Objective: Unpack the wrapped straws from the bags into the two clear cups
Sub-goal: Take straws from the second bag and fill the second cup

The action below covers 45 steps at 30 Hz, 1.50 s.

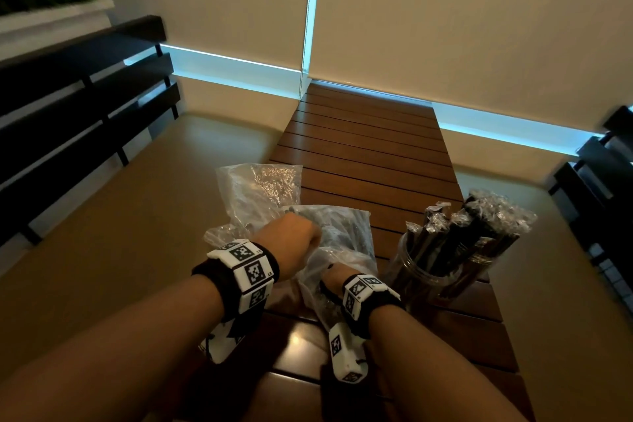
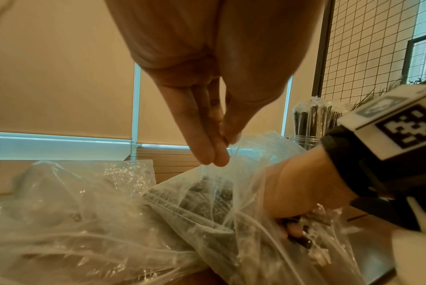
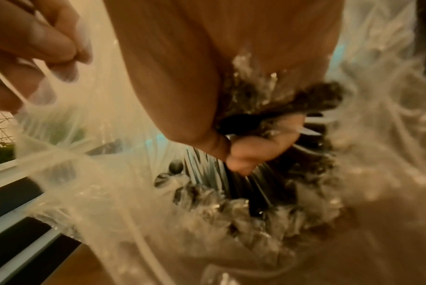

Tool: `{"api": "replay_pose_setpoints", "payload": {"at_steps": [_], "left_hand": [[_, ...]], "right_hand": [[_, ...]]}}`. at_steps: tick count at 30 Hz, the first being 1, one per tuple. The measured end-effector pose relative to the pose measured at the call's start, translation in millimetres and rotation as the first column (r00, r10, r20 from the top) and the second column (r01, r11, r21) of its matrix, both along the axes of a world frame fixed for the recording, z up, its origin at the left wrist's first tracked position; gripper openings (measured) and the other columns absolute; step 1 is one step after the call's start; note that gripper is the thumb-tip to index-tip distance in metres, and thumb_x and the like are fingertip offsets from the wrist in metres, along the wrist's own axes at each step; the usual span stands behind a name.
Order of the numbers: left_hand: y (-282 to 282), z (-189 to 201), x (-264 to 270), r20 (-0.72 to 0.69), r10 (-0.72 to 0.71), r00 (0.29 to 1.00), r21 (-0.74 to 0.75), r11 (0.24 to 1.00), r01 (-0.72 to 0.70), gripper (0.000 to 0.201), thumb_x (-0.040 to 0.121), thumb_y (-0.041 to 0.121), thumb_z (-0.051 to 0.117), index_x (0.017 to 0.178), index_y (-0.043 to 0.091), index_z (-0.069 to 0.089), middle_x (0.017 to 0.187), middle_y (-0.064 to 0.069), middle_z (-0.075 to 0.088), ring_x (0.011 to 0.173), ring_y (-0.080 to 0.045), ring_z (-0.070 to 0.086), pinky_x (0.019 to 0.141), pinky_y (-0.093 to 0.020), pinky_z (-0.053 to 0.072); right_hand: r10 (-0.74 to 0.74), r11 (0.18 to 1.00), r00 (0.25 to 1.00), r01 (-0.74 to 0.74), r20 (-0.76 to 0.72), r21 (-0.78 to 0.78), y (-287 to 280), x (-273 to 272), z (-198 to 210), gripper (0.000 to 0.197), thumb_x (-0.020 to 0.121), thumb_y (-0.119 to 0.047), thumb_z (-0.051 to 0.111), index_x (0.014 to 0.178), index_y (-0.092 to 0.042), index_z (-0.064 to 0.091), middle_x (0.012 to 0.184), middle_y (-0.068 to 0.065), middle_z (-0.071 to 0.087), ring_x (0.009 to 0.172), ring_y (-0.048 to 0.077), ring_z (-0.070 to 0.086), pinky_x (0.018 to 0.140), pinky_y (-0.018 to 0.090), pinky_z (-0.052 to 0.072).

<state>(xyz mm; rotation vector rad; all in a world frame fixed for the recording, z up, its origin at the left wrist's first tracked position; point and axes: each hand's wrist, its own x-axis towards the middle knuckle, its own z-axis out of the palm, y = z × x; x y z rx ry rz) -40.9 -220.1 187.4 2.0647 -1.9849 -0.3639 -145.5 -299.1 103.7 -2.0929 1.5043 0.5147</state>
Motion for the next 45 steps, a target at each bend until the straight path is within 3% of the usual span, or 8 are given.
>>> {"api": "replay_pose_setpoints", "payload": {"at_steps": [7, 14, 21, 27, 33, 35, 39, 45], "left_hand": [[-7.8, 1.3, -10.5, -0.048, 0.045, 0.998, -0.048, 0.998, -0.047, 0.019, 0.089, 0.008, 0.052, 0.089, 0.018, 0.068, 0.086, 0.001, 0.065, 0.077, -0.016, 0.059, 0.070, -0.025, 0.049], [-12.3, 1.9, -28.6, -0.003, 0.161, 0.987, -0.044, 0.986, -0.161, 0.017, 0.084, 0.009, 0.055, 0.080, 0.023, 0.064, 0.086, -0.001, 0.068, 0.076, -0.020, 0.062, 0.071, -0.032, 0.054], [3.9, 0.6, -37.1, 0.071, 0.258, 0.963, 0.018, 0.965, -0.260, 0.014, 0.086, 0.019, 0.055, 0.079, 0.030, 0.058, 0.096, 0.002, 0.065, 0.079, -0.018, 0.057, 0.077, -0.035, 0.055], [2.3, 20.2, -60.4, -0.280, 0.206, 0.938, 0.094, 0.978, -0.187, 0.038, 0.077, 0.013, 0.061, 0.115, 0.019, 0.060, 0.112, 0.000, 0.066, 0.102, -0.017, 0.061, 0.090, -0.036, 0.054], [-0.1, 86.8, -102.5, -0.843, -0.063, 0.534, -0.070, 0.998, 0.007, 0.026, 0.086, 0.024, 0.069, 0.108, 0.012, 0.068, 0.104, -0.002, 0.073, 0.097, -0.012, 0.068, 0.085, -0.024, 0.053], [-1.4, 93.7, -111.5, -0.923, -0.017, 0.385, -0.050, 0.996, -0.076, 0.030, 0.087, 0.035, 0.067, 0.103, 0.009, 0.068, 0.101, -0.004, 0.074, 0.096, -0.014, 0.069, 0.087, -0.029, 0.054], [-8.1, 88.6, -116.8, -0.984, 0.048, 0.170, 0.004, 0.968, -0.251, 0.033, 0.089, 0.039, 0.064, 0.097, 0.007, 0.059, 0.086, -0.010, 0.071, 0.096, -0.021, 0.070, 0.080, -0.032, 0.052], [-10.0, 80.0, -96.4, -0.784, 0.035, 0.620, -0.177, 0.945, -0.276, 0.036, 0.090, 0.041, 0.061, 0.071, 0.011, 0.059, 0.064, 0.003, 0.063, 0.074, -0.010, 0.069, 0.065, -0.026, 0.048]], "right_hand": [[0.222, 0.956, 0.966, -0.243, -0.136, -0.163, -8.4, -25.3, 26.2, 0.046, 0.075, -0.042, 0.075, 0.114, -0.033, 0.053, 0.123, 0.005, 0.060, 0.097, 0.028, 0.062, 0.080, 0.040, 0.052], [0.365, 0.875, 0.890, -0.428, -0.273, -0.225, 21.8, -84.9, 138.0, 0.015, 0.093, -0.025, 0.057, 0.099, -0.012, 0.062, 0.075, 0.002, 0.052, 0.064, 0.020, 0.051, 0.067, 0.035, 0.046], [0.372, 0.747, 0.799, -0.560, -0.472, -0.359, 34.2, -152.7, 227.2, 0.017, 0.090, -0.036, 0.058, 0.094, -0.019, 0.062, 0.074, -0.003, 0.054, 0.064, 0.015, 0.052, 0.062, 0.030, 0.045], [0.328, 0.790, 0.945, -0.277, -0.005, -0.548, 17.9, -173.5, 243.3, 0.006, 0.093, -0.035, 0.057, 0.091, -0.030, 0.056, 0.081, -0.006, 0.060, 0.077, 0.016, 0.060, 0.062, 0.028, 0.043], [0.327, 0.872, 0.784, -0.035, 0.527, -0.488, 24.8, -155.6, 161.8, 0.013, 0.091, -0.019, 0.058, 0.100, -0.028, 0.055, 0.084, -0.007, 0.063, 0.075, 0.014, 0.060, 0.072, 0.038, 0.053], [0.323, 0.888, 0.676, 0.026, 0.663, -0.460, 33.8, -143.1, 142.6, 0.036, 0.094, -0.024, 0.058, 0.129, -0.025, 0.052, 0.095, -0.006, 0.068, 0.084, 0.013, 0.064, 0.077, 0.033, 0.054], [0.325, 0.890, 0.627, 0.050, 0.708, -0.453, 41.8, -127.6, 132.0, 0.040, 0.092, -0.030, 0.062, 0.128, -0.018, 0.050, 0.093, -0.006, 0.069, 0.083, 0.011, 0.066, 0.079, 0.037, 0.057], [0.447, 0.825, 0.721, -0.104, 0.529, -0.555, 26.4, -146.8, 165.2, 0.023, 0.086, -0.050, 0.062, 0.093, -0.028, 0.061, 0.094, -0.013, 0.060, 0.084, 0.004, 0.058, 0.075, 0.031, 0.053]]}}
